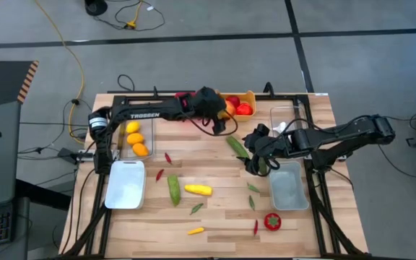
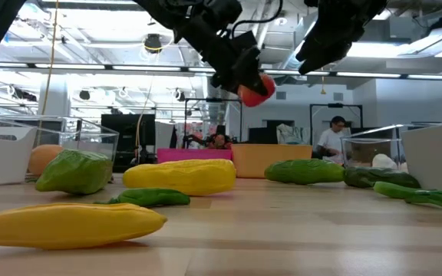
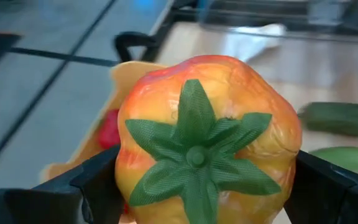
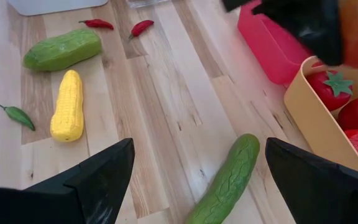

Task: Sort produce into baskets
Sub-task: Put the yellow tomato into the yellow bin

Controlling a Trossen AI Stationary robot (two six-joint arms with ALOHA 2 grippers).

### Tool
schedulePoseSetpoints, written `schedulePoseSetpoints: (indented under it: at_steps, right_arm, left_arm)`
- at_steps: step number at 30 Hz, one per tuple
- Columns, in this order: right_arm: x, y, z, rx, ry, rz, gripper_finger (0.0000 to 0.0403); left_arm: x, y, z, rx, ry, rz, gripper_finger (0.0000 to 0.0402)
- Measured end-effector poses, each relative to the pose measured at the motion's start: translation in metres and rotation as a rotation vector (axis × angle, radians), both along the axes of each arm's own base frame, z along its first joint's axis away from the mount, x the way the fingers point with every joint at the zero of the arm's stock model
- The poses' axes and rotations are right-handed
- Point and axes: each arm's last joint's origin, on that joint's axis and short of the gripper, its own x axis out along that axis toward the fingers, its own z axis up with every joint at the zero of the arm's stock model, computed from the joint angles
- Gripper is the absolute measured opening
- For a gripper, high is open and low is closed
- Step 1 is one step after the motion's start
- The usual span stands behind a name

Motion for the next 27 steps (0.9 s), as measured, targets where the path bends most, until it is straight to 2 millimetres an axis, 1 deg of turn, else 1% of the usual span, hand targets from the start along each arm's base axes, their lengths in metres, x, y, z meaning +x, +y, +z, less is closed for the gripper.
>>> schedulePoseSetpoints:
  at_steps: [3,6,8,14,21,27]
  right_arm:
    - [0.0,0.0,0.0,0.0,0.0,0.0,0.0388]
    - [0.0,0.0,0.0,0.0,0.0,0.0,0.0388]
    - [0.0,0.0,0.0,0.0,-0.001,0.0,0.0388]
    - [0.0,0.0,0.0,0.003,-0.002,0.001,0.0388]
    - [0.0,0.0,0.0,0.0,0.0,0.003,0.0388]
    - [0.0,0.0,0.0,0.0,0.0,0.001,0.0388]
  left_arm:
    - [-0.005,0.012,0.0,0.042,0.019,0.049,0.0322]
    - [-0.008,0.025,0.001,0.049,-0.004,0.085,0.0322]
    - [-0.006,0.034,-0.003,0.044,-0.03,0.104,0.0322]
    - [0.0,0.054,-0.036,0.001,0.004,0.138,0.0322]
    - [0.003,0.063,-0.059,0.002,0.059,0.129,0.0322]
    - [0.01,0.069,-0.07,0.003,0.021,0.123,0.0322]
